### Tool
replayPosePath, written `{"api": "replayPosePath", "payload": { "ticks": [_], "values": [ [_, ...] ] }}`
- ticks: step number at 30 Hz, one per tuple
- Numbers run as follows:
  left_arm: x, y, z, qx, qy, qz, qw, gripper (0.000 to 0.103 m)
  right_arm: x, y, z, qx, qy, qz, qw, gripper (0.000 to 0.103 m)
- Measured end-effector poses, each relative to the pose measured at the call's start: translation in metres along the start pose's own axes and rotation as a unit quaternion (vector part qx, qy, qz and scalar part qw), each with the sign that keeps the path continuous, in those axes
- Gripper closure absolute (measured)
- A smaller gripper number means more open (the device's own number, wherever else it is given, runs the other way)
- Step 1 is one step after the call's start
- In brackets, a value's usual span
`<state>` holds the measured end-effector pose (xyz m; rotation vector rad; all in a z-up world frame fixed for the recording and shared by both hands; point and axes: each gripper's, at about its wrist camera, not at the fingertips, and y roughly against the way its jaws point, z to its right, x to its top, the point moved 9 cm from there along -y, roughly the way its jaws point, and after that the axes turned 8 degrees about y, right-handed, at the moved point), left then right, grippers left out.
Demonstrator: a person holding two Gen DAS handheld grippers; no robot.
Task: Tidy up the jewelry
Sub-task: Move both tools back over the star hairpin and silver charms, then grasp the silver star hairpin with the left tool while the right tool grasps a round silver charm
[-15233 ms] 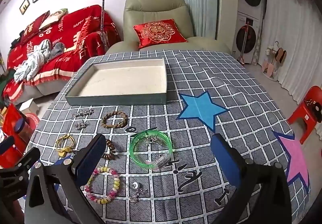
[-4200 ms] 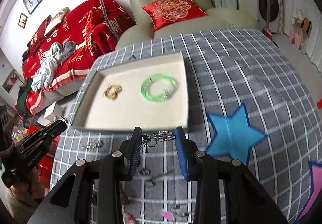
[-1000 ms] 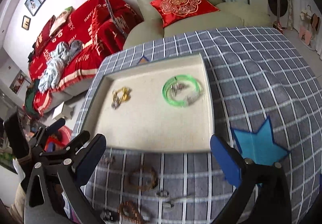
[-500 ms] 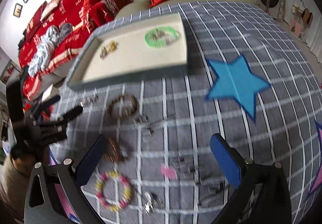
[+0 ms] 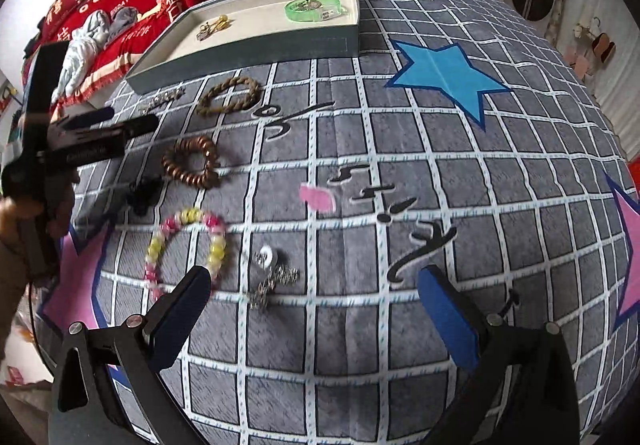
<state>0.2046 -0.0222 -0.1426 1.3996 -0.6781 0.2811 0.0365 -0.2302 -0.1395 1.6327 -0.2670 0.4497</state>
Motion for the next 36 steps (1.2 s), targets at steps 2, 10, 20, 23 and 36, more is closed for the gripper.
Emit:
{"api": "replayPosePath", "payload": {
  "ticks": [2,10,20,23,36],
  "values": [
    [0.002,-0.002,0.004,-0.004,-0.008,0.0,1.0,0.0,-0.004,0.0,-0.003,-0.01,0.009,0.0,1.0,0.0],
    [0.006,-0.012,0.012,-0.015,-0.015,-0.006,0.9997,0.0,-0.013,-0.007,-0.014,-0.041,0.035,-0.004,0.999,0.0],
    [0.01,-0.014,0.018,-0.049,0.001,-0.01,0.9987,0.011,0.002,-0.005,-0.022,-0.054,0.038,0.023,0.998,0.025],
    [0.011,-0.012,0.02,-0.053,-0.004,-0.008,0.9985,0.022,0.002,-0.003,-0.023,-0.055,0.038,0.027,0.997,0.038],
    [0.01,-0.004,0.027,-0.058,-0.008,-0.006,0.9983,0.067,0.004,0.0,-0.027,-0.045,0.042,0.034,0.998,0.091]
  ]
}}
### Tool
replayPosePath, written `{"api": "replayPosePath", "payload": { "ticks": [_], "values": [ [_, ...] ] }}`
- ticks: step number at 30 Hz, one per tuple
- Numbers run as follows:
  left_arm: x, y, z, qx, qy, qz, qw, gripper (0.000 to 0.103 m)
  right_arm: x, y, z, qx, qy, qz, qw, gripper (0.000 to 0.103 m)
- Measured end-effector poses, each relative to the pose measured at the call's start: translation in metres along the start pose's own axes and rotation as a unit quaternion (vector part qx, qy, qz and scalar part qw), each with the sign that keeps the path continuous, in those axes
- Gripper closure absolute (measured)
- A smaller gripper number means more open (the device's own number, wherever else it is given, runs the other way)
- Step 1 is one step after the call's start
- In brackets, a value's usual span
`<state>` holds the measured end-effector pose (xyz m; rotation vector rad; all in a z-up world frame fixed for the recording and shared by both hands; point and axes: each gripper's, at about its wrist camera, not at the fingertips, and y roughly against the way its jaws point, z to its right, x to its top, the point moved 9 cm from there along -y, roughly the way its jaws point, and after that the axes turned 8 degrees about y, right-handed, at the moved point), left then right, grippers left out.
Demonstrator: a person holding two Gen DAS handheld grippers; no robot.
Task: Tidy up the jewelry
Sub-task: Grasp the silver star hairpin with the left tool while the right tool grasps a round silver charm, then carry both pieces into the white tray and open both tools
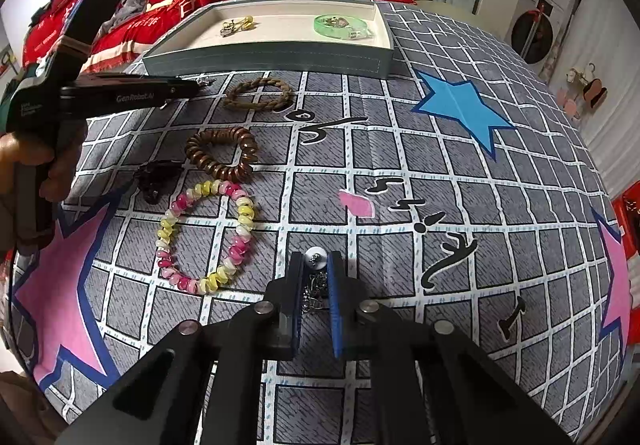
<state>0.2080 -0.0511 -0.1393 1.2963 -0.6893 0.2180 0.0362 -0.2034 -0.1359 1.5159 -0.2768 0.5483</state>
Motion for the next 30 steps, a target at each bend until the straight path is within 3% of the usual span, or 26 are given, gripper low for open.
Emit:
{"api": "replayPosePath", "payload": {
  "ticks": [16,30],
  "values": [
    [0.006,0.033,-0.005,-0.012,0.041,0.028,0.9987,0.067,0.024,0.015,0.034,0.067,-0.091,0.028,0.993,0.091],
    [0.053,0.062,-0.032,-0.002,0.082,0.065,0.9945,0.067,0.131,0.022,0.041,0.107,-0.061,0.072,0.99,0.091]
  ]
}}
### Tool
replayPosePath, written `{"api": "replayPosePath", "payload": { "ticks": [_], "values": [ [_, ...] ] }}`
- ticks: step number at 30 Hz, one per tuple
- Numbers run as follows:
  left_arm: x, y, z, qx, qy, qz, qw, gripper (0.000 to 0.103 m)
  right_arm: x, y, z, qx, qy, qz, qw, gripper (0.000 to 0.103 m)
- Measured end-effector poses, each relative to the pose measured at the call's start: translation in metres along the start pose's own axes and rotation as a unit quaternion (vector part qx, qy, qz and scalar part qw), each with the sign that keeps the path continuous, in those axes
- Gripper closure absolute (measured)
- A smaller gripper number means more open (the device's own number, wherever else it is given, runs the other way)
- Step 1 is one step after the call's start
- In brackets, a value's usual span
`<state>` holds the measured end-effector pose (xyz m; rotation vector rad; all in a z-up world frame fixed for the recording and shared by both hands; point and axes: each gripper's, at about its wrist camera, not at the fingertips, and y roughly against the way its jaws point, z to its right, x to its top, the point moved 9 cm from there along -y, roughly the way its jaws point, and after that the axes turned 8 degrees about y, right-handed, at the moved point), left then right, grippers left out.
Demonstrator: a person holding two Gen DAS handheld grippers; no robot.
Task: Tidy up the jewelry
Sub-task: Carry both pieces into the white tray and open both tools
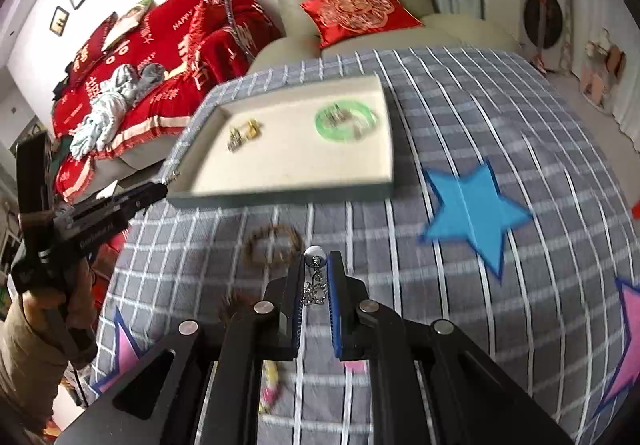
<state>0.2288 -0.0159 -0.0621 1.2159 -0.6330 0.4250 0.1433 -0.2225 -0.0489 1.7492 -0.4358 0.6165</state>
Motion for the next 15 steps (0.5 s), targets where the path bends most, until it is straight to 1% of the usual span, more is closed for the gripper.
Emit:
{"api": "replayPosePath", "payload": {
  "ticks": [7,10,13,15],
  "values": [
    [0.033,-0.009,-0.001,0.009,-0.003,0.01,0.9999,0.067,0.059,-0.025,-0.008,0.038,0.0,-0.001,0.999,0.091],
    [0.043,-0.022,-0.002,0.018,-0.005,0.005,0.9998,0.067,0.08,-0.045,-0.013,0.051,-0.002,-0.009,0.999,0.091],
    [0.054,-0.036,-0.004,0.019,0.005,-0.001,0.9998,0.067,0.1,-0.069,-0.015,0.056,-0.004,-0.016,0.998,0.091],
    [0.064,-0.044,-0.007,0.024,0.011,0.002,0.9996,0.067,0.111,-0.084,-0.015,0.061,-0.008,-0.02,0.998,0.091]
  ]
}}
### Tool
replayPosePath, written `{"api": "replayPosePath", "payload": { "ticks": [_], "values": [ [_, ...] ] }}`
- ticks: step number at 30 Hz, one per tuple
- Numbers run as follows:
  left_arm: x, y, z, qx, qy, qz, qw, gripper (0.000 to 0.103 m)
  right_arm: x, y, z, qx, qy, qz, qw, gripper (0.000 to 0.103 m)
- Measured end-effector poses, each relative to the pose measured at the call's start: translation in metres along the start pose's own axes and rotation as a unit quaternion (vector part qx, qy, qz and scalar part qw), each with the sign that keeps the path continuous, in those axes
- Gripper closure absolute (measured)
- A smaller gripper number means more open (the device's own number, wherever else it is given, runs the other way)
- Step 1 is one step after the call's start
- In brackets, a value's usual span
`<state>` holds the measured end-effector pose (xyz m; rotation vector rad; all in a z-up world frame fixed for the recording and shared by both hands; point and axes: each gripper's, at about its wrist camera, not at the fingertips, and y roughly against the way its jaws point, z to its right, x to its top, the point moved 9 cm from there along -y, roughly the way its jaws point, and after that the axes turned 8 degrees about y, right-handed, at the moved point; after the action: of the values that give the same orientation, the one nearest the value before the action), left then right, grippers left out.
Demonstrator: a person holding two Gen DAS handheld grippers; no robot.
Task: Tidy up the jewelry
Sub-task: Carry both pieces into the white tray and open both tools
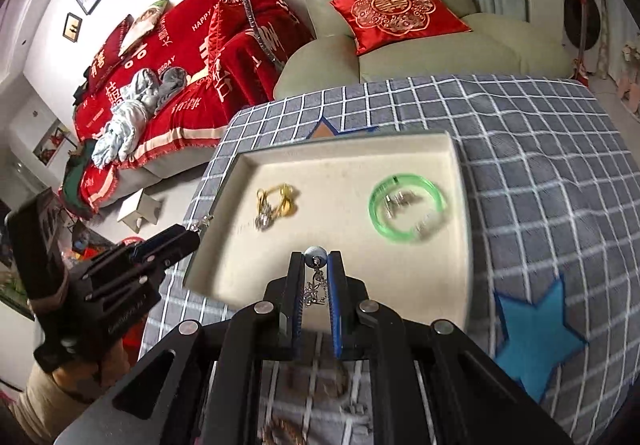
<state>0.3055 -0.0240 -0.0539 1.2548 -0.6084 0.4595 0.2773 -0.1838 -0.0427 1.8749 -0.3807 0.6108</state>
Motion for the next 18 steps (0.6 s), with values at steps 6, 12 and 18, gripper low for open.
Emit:
{"api": "replayPosePath", "payload": {
  "ticks": [6,12,18],
  "values": [
    [0.017,-0.031,-0.012,0.008,0.028,-0.012,0.9995,0.067,0.023,-0.046,0.008,-0.001,-0.008,-0.016,1.0,0.091],
    [-0.003,-0.056,-0.016,0.026,0.018,-0.038,0.9988,0.067,0.031,-0.086,0.019,-0.006,-0.021,-0.035,0.999,0.091],
    [-0.02,-0.07,-0.018,0.042,0.006,-0.055,0.9975,0.067,0.03,-0.111,0.029,-0.022,-0.019,-0.048,0.998,0.091]
  ]
}}
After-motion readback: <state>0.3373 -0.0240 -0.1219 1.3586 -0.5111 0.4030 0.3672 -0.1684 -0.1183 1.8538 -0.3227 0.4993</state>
